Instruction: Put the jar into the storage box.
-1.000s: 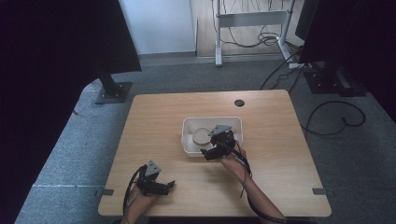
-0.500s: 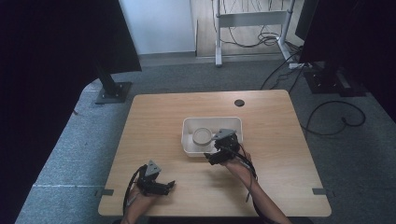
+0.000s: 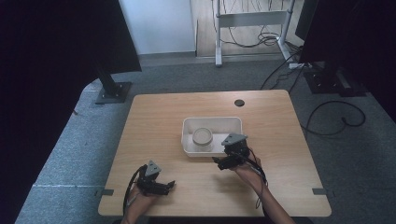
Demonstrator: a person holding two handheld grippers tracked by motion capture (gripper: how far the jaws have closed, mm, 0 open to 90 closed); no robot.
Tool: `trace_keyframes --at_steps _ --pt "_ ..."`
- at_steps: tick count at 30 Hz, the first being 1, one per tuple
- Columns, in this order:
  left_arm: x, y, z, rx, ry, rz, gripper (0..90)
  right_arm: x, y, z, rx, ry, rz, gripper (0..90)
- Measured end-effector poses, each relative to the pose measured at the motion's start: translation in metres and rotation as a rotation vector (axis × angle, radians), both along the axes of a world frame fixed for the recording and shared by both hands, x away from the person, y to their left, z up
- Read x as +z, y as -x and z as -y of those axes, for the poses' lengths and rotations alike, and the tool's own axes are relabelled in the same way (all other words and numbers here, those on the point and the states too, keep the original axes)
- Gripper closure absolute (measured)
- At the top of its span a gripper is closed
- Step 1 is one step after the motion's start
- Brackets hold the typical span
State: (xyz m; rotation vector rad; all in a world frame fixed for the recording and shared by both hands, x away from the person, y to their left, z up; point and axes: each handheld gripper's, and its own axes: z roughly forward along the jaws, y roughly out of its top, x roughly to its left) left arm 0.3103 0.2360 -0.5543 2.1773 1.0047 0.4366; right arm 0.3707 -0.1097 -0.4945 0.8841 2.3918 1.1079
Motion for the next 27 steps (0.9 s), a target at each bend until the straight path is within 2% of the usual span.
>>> trace_keyframes --at_steps 6,16,27 --pt "0.000 0.000 0.000 0.000 0.001 0.000 2.6 -0.004 0.012 0.018 -0.012 -0.008 0.009 4.9" --pt "0.000 0.000 0.000 0.000 0.000 0.000 2.6 -0.014 0.027 0.036 -0.020 -0.009 0.012 4.8" --pt "0.000 0.000 0.000 0.000 0.000 0.000 2.6 -0.034 0.040 0.057 -0.055 0.000 -0.033 4.9"
